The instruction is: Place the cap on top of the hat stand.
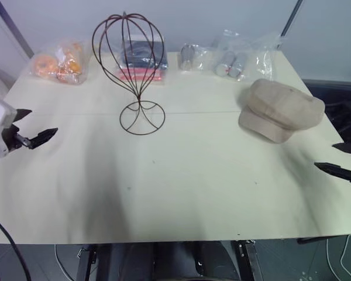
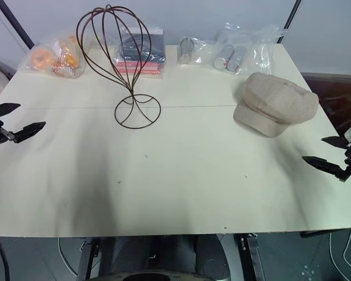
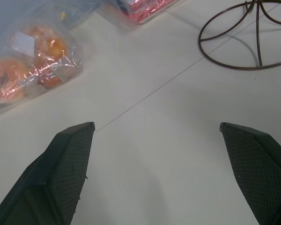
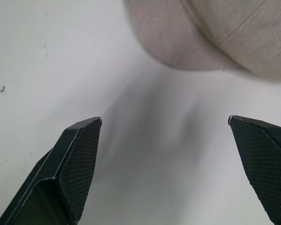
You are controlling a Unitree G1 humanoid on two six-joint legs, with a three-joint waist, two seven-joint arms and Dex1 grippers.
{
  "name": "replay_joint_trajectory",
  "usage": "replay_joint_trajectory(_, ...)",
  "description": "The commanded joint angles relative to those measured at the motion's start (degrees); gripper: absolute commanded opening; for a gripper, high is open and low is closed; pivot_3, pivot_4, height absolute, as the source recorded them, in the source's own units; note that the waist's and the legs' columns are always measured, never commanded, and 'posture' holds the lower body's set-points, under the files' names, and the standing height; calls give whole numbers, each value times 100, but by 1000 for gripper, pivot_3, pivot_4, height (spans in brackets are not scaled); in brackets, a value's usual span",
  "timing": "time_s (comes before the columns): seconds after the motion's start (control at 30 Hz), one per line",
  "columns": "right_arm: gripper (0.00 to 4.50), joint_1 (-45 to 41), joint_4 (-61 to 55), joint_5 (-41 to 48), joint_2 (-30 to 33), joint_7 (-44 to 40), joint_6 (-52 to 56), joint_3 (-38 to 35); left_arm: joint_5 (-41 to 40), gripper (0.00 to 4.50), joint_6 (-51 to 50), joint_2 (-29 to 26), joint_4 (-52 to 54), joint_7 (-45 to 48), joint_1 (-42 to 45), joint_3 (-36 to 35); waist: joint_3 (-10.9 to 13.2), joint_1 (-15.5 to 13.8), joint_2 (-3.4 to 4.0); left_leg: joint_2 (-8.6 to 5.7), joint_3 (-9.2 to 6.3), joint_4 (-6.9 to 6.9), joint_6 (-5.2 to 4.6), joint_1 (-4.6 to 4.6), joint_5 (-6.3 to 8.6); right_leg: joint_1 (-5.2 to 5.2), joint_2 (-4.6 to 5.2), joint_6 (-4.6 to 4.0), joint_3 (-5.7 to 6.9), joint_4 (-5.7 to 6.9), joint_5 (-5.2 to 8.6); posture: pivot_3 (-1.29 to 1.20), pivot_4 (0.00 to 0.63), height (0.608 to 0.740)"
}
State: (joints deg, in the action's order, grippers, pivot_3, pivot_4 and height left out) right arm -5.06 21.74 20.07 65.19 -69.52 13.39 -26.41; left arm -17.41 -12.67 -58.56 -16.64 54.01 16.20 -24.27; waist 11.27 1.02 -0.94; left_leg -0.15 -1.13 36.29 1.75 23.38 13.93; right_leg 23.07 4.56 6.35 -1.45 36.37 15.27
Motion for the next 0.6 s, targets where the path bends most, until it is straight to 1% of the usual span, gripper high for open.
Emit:
replay_joint_trajectory(0.03,4442,-119,2,45,18,15,-86,-81,-4,4500,109,-175,67,1,76,-132,0,-1,0,0,0,0,0,0,0,0,0,0,0,0,0,0,150,740)
replay_joint_trajectory(0.33,4442,-380,135,-91,-7,229,-289,49,-102,4500,-33,-149,49,-43,156,-166,0,0,0,0,0,3,0,0,0,0,0,1,0,3,0,0,150,740)
replay_joint_trajectory(0.43,4442,-512,76,-111,-4,443,-107,93,-191,4500,-147,-147,41,48,284,-120,0,-1,0,0,0,6,0,0,0,0,0,1,0,7,0,0,150,740)
replay_joint_trajectory(0.53,4442,-515,-280,-187,50,546,-108,177,-292,4500,-311,-153,206,197,508,9,0,-14,0,-1,0,12,0,0,0,0,0,1,0,12,0,0,150,740)
replay_joint_trajectory(0.6,4442,-477,-800,-231,84,662,-54,224,-708,4500,-784,-146,660,488,618,64,0,-8,0,-1,-1,17,0,1,0,0,0,1,0,17,0,0,150,740)
